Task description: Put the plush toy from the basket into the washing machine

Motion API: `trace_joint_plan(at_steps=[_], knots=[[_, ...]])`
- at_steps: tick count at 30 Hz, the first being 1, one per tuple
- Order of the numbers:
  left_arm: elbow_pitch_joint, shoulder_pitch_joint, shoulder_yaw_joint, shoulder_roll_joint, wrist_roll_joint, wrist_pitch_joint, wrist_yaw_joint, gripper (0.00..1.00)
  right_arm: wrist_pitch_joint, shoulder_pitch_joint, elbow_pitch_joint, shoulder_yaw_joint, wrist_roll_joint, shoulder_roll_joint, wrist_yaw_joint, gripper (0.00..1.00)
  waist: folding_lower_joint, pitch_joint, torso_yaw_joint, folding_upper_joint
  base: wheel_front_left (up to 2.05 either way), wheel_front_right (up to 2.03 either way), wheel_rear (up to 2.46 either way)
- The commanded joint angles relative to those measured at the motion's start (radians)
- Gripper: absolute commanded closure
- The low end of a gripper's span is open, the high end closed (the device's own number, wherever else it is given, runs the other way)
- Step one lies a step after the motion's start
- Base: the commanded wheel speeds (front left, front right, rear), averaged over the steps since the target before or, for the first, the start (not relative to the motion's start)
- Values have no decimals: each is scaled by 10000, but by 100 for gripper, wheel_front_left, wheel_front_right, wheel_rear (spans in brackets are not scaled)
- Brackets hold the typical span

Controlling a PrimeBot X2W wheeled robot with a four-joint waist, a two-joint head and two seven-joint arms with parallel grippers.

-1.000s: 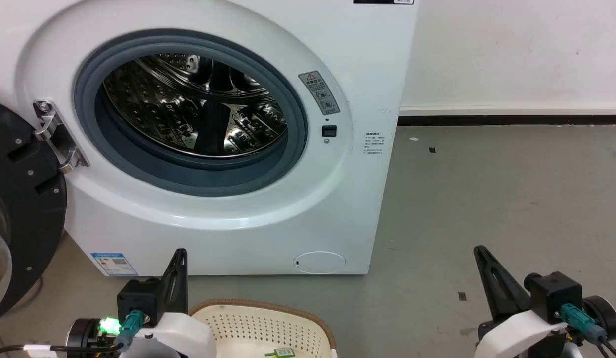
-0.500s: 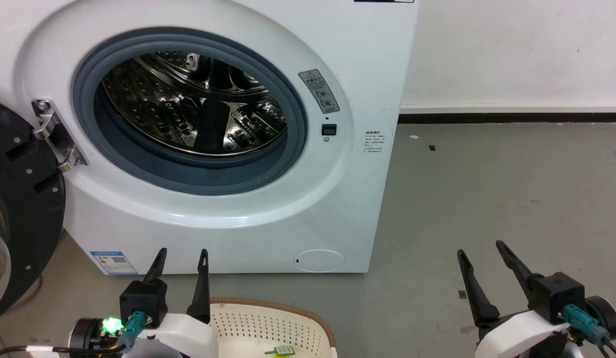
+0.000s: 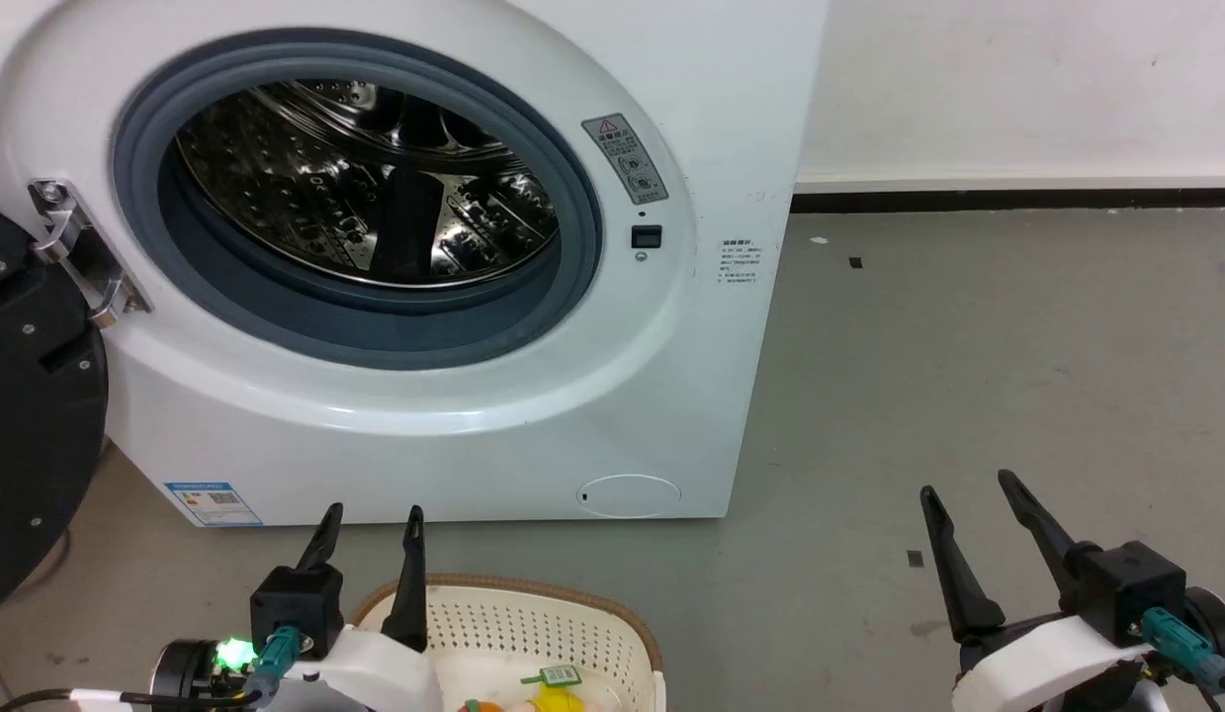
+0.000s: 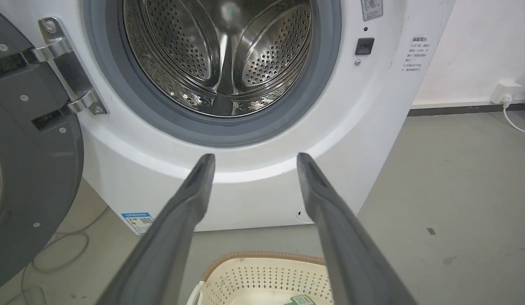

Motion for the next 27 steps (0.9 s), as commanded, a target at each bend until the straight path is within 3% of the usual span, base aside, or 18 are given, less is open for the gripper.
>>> trace_joint_plan(at_steps=[1,27], knots=[[106,-206,-35,0,-71,-105,32,0,-113,-73,-75,-42,158,0,-1,0,0,77,-26,0,0,0,0],[2098,-1223,-267,268,-162,-648,-202,0,-654,-445,-498,-207,740,-1,-3,0,0,1403,-559,0,0,0,0]])
